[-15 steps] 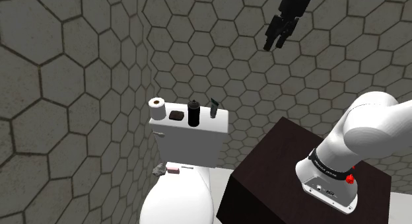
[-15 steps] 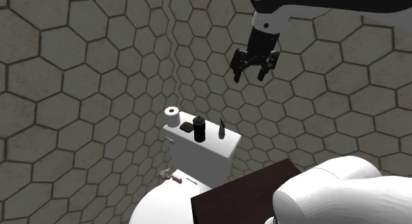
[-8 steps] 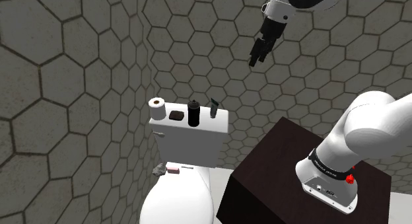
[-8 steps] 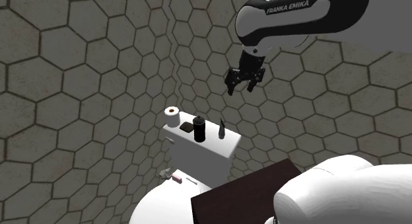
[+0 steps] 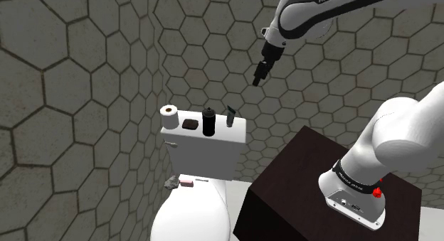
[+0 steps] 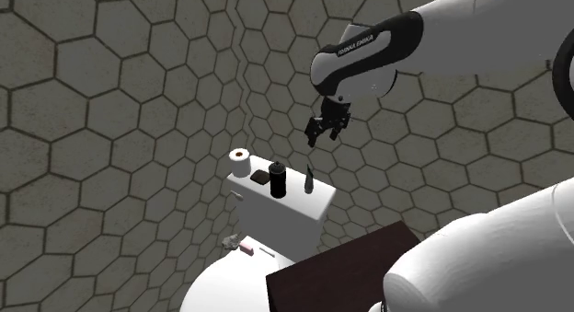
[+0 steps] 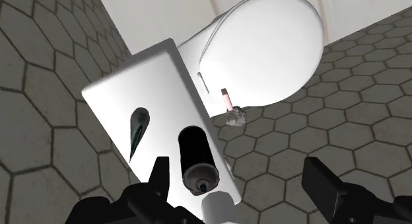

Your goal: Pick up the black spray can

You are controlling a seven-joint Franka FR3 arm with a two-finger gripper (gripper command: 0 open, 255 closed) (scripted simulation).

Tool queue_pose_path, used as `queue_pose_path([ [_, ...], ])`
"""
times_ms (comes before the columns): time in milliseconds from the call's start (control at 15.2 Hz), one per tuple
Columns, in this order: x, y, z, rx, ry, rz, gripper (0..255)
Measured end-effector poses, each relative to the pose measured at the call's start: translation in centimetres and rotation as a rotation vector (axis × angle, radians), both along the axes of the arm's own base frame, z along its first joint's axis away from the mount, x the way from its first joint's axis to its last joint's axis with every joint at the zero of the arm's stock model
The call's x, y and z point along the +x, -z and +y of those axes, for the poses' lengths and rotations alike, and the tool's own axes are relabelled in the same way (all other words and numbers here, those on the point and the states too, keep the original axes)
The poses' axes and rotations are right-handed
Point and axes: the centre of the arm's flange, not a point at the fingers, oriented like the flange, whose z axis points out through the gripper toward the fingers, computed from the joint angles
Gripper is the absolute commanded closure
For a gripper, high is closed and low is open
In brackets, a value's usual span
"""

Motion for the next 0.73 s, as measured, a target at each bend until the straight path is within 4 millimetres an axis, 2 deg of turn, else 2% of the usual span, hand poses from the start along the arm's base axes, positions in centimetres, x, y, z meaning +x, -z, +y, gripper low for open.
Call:
queue_pose_path([
  [726,8.6,11.6,0.8,0.0,-0.188,-0.047,0],
])
